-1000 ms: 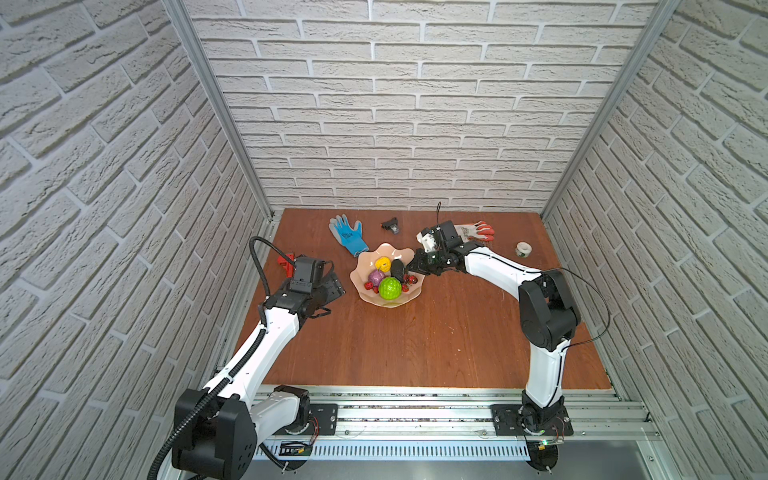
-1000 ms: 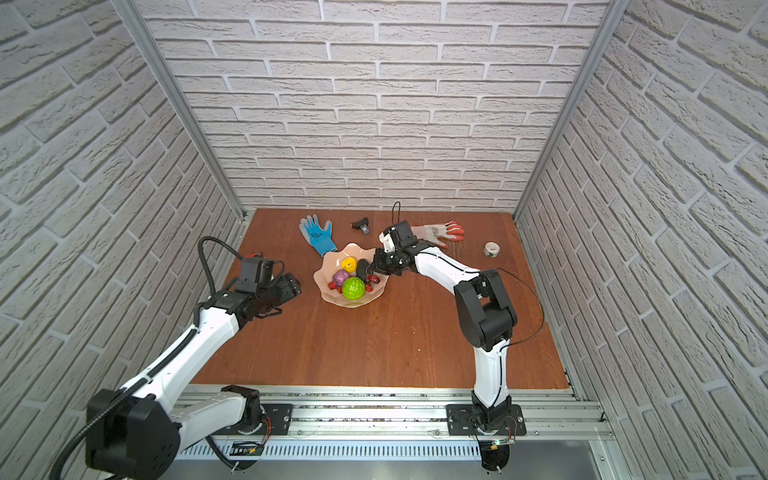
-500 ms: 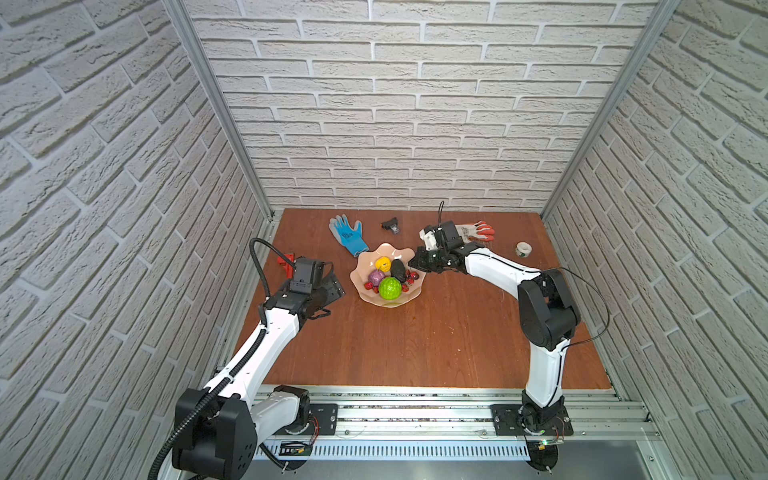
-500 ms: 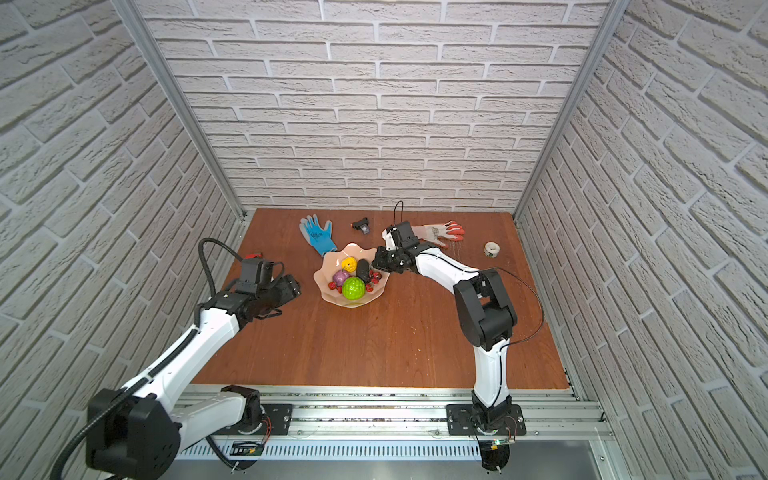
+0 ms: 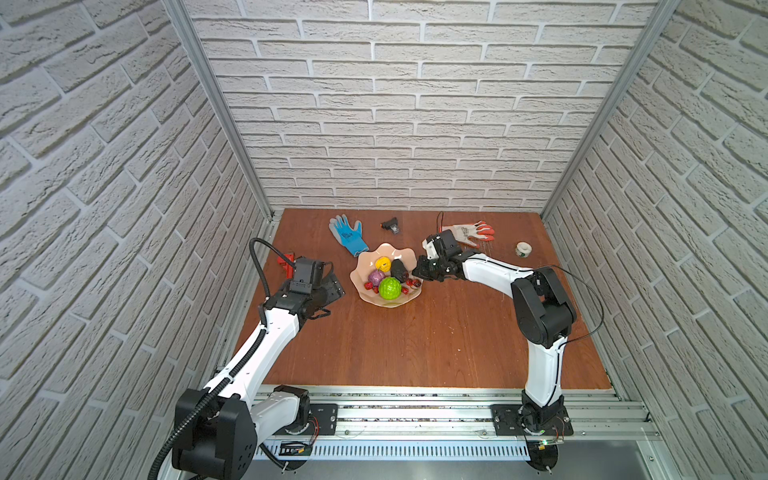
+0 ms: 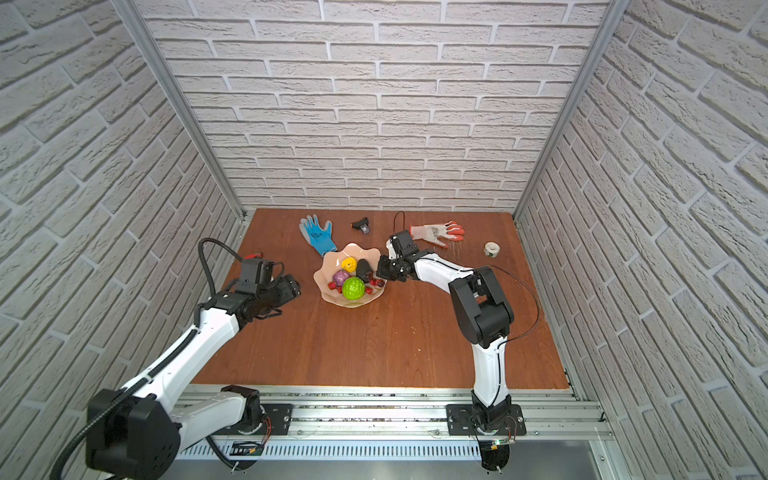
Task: Place and organize the fake fruits in the fruit bowl
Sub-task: 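Lower the cherry pair into the bowl beside the avocado with the right gripper, then open the right gripper and lift it away from the bowl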
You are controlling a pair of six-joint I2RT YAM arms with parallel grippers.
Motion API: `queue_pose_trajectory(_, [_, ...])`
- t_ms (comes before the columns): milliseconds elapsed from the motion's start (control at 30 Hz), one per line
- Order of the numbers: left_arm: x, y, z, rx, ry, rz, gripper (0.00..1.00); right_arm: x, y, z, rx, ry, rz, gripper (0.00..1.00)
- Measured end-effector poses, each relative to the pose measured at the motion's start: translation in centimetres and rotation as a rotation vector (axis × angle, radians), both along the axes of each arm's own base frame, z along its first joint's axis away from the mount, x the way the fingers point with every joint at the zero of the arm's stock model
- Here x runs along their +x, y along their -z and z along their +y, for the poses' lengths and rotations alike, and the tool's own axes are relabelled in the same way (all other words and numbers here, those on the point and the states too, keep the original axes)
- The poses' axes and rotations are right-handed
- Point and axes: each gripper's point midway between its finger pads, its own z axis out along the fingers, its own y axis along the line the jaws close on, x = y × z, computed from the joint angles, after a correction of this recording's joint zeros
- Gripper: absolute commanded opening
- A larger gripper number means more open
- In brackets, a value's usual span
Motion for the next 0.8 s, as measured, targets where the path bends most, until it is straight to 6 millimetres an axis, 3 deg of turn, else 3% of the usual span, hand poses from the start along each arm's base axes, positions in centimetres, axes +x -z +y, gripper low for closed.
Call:
queue_pose_trajectory(400, [0.0, -0.3, 0.0, -0.002, 0.0, -0.011, 0.8, 0.7, -0.2, -0.1, 0.007, 0.036, -0.02, 0.06])
queue_pose_trajectory(800, [-0.1, -0.6, 0.0, -0.004, 0.0, -0.021, 0.8, 0.9, -0.3, -0.1, 0.011, 0.052, -0.022, 0.18])
